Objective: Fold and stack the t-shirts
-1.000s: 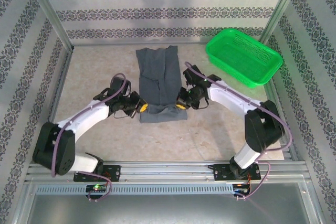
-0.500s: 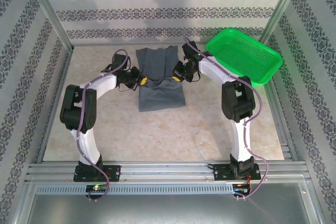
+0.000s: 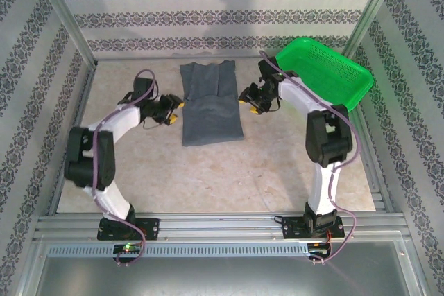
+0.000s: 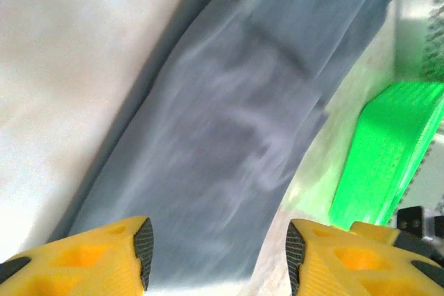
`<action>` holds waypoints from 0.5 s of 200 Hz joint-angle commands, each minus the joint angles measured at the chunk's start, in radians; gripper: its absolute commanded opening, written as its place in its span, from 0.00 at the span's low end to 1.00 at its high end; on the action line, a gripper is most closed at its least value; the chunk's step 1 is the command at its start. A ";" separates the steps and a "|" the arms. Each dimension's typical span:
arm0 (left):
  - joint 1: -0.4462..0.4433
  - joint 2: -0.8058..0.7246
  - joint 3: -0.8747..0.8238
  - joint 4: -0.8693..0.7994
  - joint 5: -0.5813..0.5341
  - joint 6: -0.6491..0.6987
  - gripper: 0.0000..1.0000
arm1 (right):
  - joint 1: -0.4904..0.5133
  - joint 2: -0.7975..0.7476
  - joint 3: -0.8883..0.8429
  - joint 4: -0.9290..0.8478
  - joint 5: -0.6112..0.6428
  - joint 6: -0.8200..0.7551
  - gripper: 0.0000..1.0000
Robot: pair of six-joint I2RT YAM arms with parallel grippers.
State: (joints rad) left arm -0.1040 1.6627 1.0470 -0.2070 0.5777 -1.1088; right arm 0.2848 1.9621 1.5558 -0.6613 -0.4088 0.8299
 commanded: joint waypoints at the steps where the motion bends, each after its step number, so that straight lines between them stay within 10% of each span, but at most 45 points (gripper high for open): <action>1: -0.029 -0.075 -0.199 0.076 0.042 -0.103 0.52 | 0.055 -0.120 -0.197 0.095 0.008 0.012 0.51; 66: -0.118 0.044 -0.284 0.325 0.033 -0.287 0.52 | 0.099 -0.095 -0.410 0.294 -0.053 0.125 0.52; 100: -0.144 0.129 -0.236 0.356 0.037 -0.288 0.37 | 0.101 -0.017 -0.363 0.296 -0.065 0.146 0.41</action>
State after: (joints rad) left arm -0.2024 1.6901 0.7704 -0.0414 0.6292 -1.3727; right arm 0.3885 1.9038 1.1530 -0.4122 -0.4564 0.9455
